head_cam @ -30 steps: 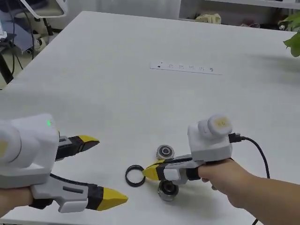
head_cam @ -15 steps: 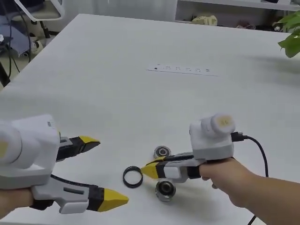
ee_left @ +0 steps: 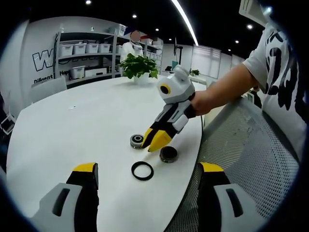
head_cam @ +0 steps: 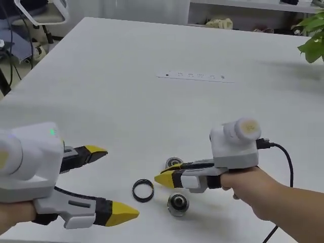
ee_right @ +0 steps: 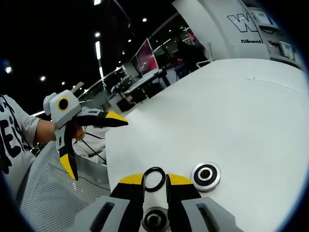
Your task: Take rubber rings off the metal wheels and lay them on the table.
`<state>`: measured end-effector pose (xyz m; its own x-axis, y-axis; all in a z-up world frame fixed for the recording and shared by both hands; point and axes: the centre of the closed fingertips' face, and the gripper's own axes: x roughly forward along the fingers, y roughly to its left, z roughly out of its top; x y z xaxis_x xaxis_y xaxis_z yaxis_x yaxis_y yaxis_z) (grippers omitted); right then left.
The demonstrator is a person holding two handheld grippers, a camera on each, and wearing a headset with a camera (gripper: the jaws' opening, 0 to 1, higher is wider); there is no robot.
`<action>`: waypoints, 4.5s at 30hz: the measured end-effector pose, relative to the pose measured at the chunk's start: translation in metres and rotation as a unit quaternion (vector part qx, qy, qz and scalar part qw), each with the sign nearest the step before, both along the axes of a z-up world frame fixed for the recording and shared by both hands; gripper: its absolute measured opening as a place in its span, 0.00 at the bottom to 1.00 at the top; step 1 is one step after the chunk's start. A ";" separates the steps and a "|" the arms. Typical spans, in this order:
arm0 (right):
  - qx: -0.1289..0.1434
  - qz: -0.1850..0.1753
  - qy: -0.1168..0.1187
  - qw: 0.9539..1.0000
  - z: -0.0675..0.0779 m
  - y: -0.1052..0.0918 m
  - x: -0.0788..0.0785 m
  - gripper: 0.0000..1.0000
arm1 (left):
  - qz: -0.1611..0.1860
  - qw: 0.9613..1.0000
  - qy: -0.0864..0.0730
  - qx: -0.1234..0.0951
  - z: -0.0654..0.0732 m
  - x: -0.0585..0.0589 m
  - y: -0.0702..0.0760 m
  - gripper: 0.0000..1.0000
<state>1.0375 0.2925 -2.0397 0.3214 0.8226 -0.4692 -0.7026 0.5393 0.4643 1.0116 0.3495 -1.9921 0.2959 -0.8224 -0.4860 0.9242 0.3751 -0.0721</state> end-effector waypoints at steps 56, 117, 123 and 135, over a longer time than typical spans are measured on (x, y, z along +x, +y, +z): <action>-0.044 -0.011 -0.122 0.991 0.048 -0.055 -0.016 0.37 | 0.001 1.000 -0.010 -0.011 0.019 0.005 -0.009 0.83; -0.111 -0.018 -0.207 0.972 0.060 -0.109 -0.057 0.71 | 0.000 1.000 -0.019 -0.003 0.024 0.000 -0.008 0.87; -0.115 -0.015 -0.207 0.971 0.056 -0.109 -0.060 0.71 | 0.000 1.000 -0.016 -0.002 0.021 -0.004 -0.008 0.87; -0.113 -0.023 -0.209 0.971 0.056 -0.109 -0.060 0.72 | 0.008 1.000 -0.015 -0.008 0.019 -0.008 -0.007 0.87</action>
